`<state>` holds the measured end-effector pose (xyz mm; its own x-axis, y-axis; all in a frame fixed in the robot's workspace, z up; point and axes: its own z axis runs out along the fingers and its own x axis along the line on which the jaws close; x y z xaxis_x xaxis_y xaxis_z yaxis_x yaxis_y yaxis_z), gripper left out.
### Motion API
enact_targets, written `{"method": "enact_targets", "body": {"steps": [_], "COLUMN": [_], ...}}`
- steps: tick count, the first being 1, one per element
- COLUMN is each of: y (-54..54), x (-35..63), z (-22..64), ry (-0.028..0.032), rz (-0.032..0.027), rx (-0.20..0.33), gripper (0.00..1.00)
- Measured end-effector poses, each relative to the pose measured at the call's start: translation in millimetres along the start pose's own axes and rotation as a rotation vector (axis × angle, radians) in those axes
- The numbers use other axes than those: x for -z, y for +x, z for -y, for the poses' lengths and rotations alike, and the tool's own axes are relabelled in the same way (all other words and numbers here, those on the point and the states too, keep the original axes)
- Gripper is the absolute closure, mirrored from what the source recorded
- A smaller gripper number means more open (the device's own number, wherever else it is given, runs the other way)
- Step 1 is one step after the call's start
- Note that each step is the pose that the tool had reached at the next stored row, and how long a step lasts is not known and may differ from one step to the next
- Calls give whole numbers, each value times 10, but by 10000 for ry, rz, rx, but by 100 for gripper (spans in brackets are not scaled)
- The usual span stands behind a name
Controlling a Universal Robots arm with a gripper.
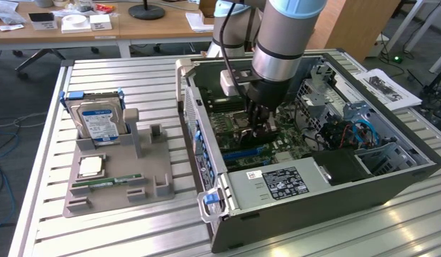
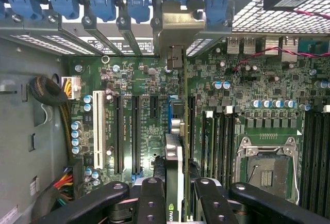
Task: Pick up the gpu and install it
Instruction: 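Insert the gpu into the slot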
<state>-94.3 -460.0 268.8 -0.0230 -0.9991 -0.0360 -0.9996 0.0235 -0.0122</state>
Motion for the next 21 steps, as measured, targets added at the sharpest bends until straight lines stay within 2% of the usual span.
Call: {"method": "enact_targets", "body": {"steps": [21], "y": [2], "x": [-41], "z": [-21], "ry": [0], "rz": [1], "rx": [2], "gripper": [73]}}
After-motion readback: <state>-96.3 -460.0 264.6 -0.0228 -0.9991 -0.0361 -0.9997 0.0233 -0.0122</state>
